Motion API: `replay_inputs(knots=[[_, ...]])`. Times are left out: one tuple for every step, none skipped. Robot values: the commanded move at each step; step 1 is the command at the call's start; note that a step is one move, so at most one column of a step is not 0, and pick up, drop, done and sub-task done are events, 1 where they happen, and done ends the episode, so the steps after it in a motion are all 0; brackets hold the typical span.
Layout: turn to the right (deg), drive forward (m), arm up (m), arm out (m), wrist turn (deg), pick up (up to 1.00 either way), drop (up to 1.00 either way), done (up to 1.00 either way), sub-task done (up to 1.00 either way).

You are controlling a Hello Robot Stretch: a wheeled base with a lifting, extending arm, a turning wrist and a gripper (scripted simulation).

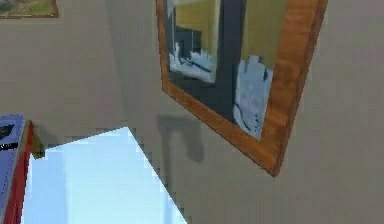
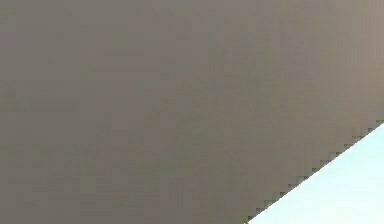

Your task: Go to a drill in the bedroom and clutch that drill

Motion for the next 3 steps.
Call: replay_inputs(knots=[[-30.0,0.00,0.00,0.00,0.0,0.00,0.00,0.00,0.00],[0.0,1.00,0.00,0.00,0.0,0.00,0.00,0.00,0.00],[0.0,0.90,0.00,0.00,0.0,0.00,0.00,0.00,0.00]])
